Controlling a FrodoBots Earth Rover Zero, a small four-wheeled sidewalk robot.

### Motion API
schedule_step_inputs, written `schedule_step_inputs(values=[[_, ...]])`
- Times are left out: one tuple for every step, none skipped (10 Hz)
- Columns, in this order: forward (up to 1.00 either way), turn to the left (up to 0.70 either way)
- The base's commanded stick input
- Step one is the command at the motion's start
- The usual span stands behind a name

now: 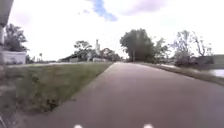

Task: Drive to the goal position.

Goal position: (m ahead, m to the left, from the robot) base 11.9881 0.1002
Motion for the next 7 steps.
schedule_step_inputs(values=[[1.00, 0.00], [1.00, 0.00], [1.00, 0.00], [1.00, 0.00], [1.00, 0.00], [1.00, -0.03], [1.00, -0.27]])
